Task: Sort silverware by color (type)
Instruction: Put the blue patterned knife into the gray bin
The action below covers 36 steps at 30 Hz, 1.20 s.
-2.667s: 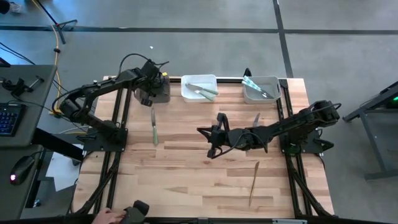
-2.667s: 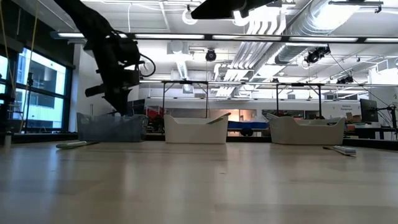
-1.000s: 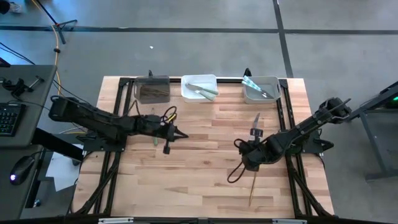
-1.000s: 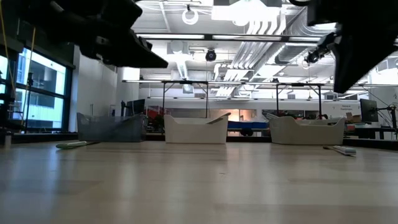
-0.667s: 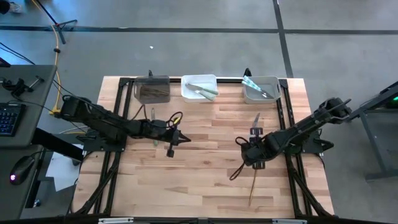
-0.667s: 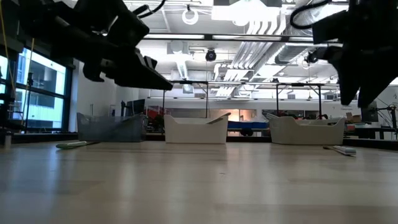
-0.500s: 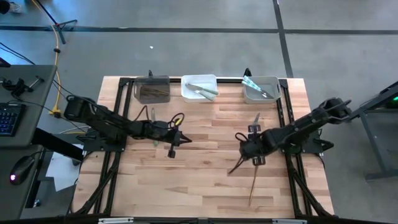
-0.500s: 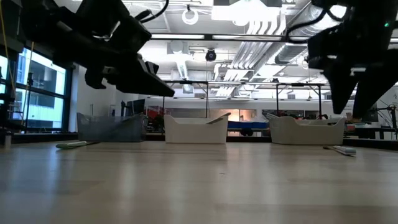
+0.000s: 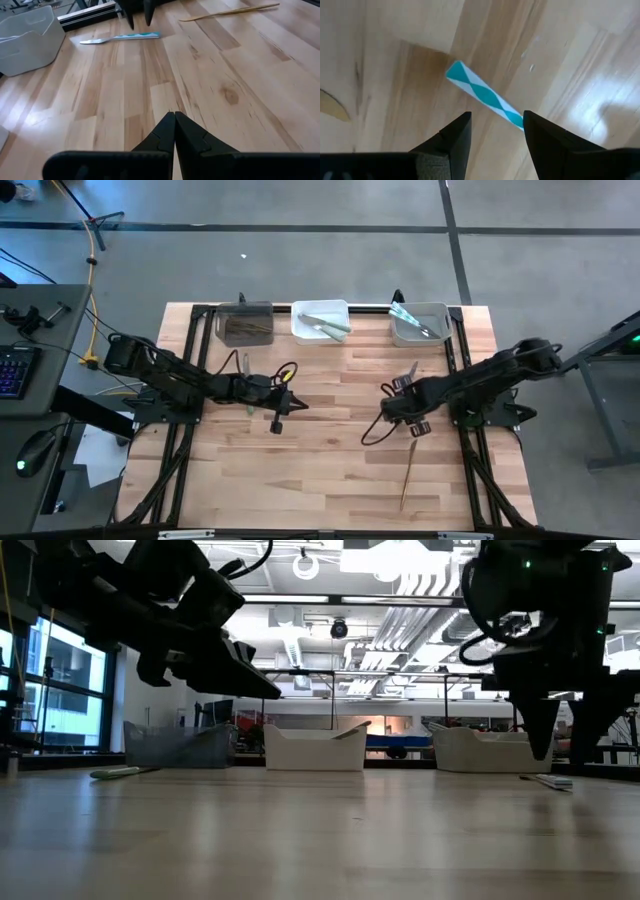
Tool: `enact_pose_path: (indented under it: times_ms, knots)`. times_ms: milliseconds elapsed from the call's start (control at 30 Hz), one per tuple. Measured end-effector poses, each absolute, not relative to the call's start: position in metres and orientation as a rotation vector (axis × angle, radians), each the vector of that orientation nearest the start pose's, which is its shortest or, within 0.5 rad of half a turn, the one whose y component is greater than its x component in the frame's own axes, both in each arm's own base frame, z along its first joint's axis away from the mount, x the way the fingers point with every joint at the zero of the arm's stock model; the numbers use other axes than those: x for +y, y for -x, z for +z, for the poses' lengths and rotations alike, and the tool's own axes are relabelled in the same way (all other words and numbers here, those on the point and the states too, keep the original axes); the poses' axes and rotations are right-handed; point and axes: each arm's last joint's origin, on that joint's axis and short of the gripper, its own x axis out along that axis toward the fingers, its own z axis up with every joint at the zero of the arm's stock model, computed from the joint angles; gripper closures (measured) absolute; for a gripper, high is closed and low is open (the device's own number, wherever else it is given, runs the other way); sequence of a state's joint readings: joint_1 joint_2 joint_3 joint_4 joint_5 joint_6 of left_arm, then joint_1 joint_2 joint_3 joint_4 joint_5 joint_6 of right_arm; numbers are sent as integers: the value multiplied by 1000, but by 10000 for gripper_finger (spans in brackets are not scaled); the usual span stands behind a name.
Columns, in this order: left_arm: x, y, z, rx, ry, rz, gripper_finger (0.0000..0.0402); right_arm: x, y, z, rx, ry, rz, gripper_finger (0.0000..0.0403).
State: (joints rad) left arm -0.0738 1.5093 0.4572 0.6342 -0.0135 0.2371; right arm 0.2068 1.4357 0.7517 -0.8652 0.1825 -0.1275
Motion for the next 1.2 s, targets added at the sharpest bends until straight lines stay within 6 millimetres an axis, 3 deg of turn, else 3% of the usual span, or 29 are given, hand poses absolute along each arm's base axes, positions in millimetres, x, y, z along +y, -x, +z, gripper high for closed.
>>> enact_pose_path:
  times_ms: [300, 467, 867, 1033, 1200]
  knots:
    - [-19, -265, 145, 410, -252, -108, 401, 31, -220, 144, 1562, 449, 131, 238]
    - [-19, -265, 144, 417, -252, -109, 401, 23, -225, 138, 1579, 383, 138, 243]
    - [-19, -265, 144, 417, -251, -109, 401, 1, -229, 134, 1594, 132, 89, 375]
    - [-19, -265, 144, 417, -251, -109, 401, -4, -231, 140, 1550, 116, 28, 392]
    - [-19, -265, 144, 416, -251, -109, 401, -12, -241, 166, 1444, 98, -76, 391]
